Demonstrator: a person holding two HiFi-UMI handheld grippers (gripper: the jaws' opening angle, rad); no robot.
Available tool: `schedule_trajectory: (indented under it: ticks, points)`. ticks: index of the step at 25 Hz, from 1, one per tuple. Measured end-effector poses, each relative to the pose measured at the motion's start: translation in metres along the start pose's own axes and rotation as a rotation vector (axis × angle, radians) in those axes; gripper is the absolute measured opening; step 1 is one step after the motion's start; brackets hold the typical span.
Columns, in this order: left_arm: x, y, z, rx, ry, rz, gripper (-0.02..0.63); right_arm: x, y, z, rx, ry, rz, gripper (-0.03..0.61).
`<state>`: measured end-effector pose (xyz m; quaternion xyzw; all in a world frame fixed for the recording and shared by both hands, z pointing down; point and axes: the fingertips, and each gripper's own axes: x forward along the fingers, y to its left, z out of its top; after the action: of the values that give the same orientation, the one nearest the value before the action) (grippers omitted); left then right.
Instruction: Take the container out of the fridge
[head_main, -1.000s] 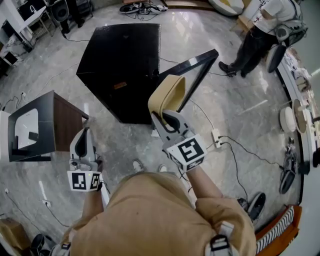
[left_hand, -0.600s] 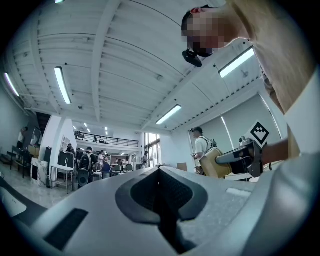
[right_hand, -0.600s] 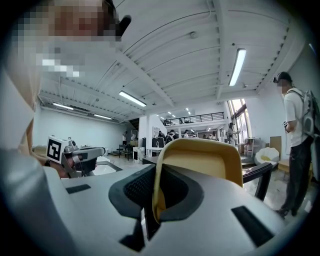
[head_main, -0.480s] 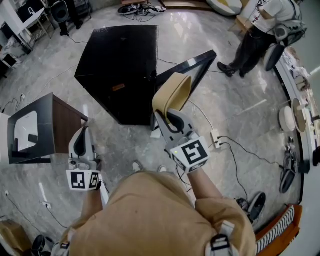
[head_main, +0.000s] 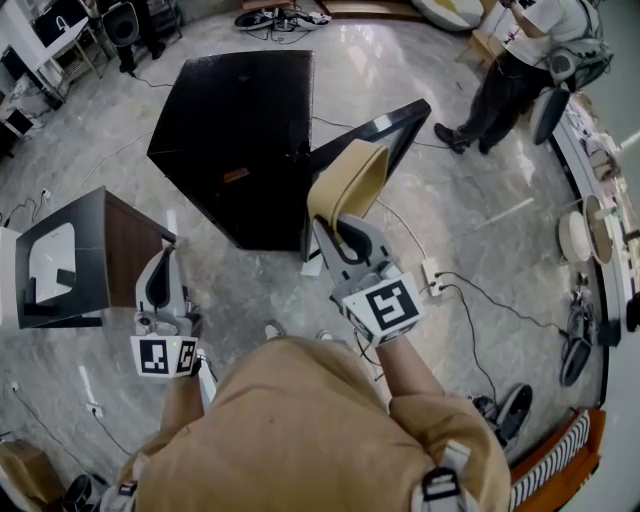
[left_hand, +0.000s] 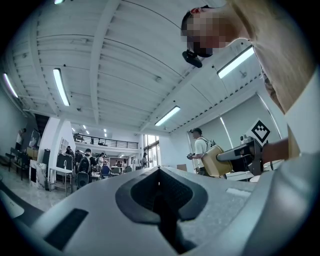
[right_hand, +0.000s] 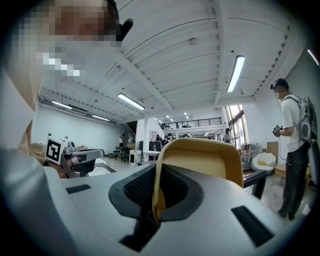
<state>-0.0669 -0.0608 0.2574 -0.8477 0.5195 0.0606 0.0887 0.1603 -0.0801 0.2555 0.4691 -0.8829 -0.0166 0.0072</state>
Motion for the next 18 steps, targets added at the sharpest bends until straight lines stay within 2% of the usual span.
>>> schedule_trajectory:
  ticks: [18]
  points:
    - [0.000, 0.003, 0.010, 0.018, -0.018, 0.024, 0.000, 0.004, 0.000, 0.018, -0.030, -0.048, 0.012, 0.015]
